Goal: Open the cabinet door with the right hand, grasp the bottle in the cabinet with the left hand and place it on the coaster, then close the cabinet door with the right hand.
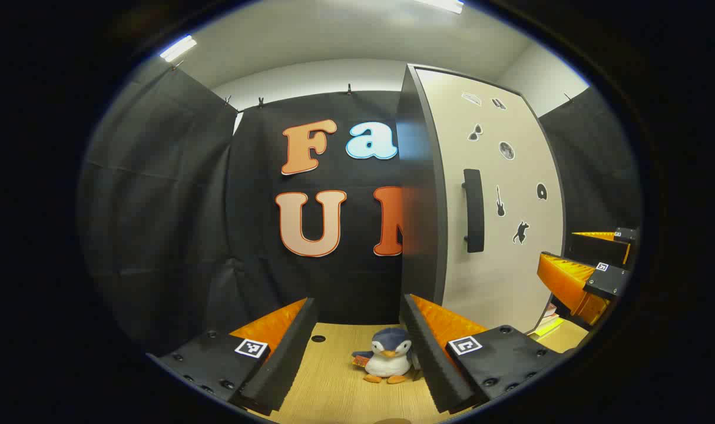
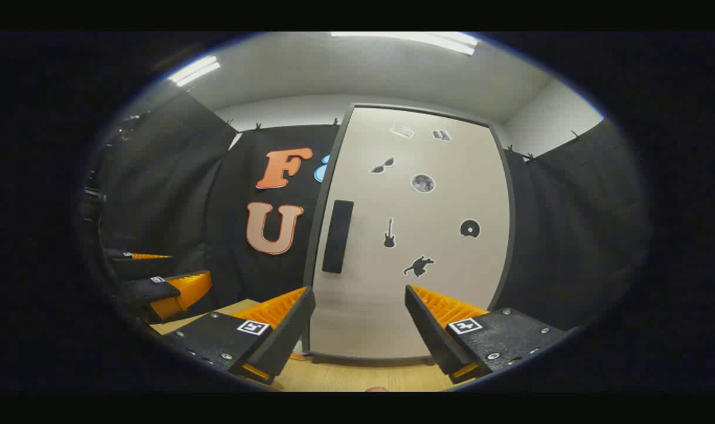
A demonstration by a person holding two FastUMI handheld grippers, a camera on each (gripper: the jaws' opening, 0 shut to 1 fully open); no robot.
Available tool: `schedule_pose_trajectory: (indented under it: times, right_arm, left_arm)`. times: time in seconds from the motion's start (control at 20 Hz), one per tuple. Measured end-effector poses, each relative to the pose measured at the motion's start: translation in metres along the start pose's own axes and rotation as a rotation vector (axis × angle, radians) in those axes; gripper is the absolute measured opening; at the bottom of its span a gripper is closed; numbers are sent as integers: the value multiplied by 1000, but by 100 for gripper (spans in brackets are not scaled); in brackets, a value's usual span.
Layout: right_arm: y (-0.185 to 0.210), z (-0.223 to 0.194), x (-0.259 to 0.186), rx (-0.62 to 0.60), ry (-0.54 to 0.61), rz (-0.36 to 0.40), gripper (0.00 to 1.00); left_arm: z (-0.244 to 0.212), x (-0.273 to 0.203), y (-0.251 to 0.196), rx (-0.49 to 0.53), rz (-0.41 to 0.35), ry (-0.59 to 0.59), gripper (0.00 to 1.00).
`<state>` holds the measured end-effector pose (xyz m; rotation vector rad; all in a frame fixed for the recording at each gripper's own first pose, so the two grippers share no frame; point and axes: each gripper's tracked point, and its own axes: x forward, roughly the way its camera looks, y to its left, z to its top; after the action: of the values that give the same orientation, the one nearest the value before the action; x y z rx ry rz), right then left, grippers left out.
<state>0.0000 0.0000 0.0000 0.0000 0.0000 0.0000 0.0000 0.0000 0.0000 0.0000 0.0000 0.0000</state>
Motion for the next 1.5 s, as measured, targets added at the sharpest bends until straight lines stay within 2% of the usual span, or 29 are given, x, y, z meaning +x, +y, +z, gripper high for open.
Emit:
schedule_pose_trajectory:
  times: [0.45,0.95,1.2,1.5]
  right_arm:
    - [-10,0,-1,8,-15,10,95]
    - [-26,-13,2,67,17,-8,95]
    - [-18,-11,20,75,13,12,95]
    - [6,3,72,77,12,36,95]
  left_arm:
    - [4,-6,0,-13,34,-10,95]
    - [-2,-4,-9,-15,27,11,95]
    - [-2,1,-7,-7,25,11,95]
    - [-5,10,5,-6,31,9,95]
